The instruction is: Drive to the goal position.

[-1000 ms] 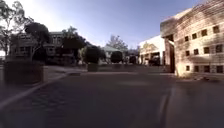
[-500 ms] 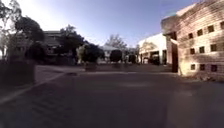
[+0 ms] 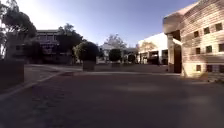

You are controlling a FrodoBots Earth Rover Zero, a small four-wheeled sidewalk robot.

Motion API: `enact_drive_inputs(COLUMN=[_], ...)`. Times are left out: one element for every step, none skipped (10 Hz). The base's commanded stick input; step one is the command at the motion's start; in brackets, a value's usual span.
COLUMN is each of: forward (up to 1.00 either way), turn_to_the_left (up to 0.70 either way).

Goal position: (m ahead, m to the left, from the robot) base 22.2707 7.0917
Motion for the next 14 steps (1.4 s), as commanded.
enact_drive_inputs(forward=[0.85, 0.85, 0.85, 0.85, 0.85, 0.85, 0.85, 0.85, 0.85, 0.85, 0.85, 0.85, 0.85, 0.85], turn_to_the_left=[0.00, 0.00, 0.00, 0.00, 0.00, 0.00, 0.00, 0.00, 0.00, 0.00, 0.00, 0.00, 0.00, 0.00])
